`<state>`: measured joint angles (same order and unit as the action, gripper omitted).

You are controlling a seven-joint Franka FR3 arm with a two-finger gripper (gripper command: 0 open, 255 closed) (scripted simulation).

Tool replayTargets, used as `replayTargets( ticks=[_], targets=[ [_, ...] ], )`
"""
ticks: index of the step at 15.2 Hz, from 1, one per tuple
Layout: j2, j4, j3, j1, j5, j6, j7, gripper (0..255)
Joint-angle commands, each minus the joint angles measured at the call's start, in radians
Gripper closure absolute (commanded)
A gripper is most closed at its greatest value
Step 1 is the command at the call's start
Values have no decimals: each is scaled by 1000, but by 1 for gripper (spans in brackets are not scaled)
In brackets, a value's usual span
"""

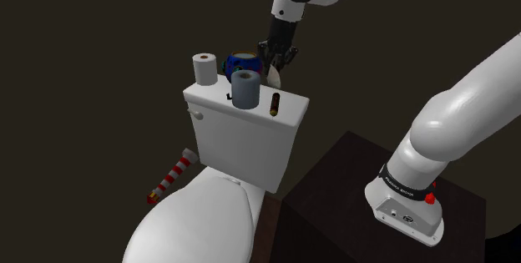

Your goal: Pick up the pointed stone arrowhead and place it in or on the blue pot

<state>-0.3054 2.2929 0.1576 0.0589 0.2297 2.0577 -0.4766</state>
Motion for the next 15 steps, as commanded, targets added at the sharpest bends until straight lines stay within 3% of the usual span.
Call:
replayTargets(
  ticks=[1, 15],
  targets=[
    [-10, -21, -2, 1, -2, -31, -4, 255],
    [-30, -179, -12, 6, -17, -208, -31, 255]
  ],
)
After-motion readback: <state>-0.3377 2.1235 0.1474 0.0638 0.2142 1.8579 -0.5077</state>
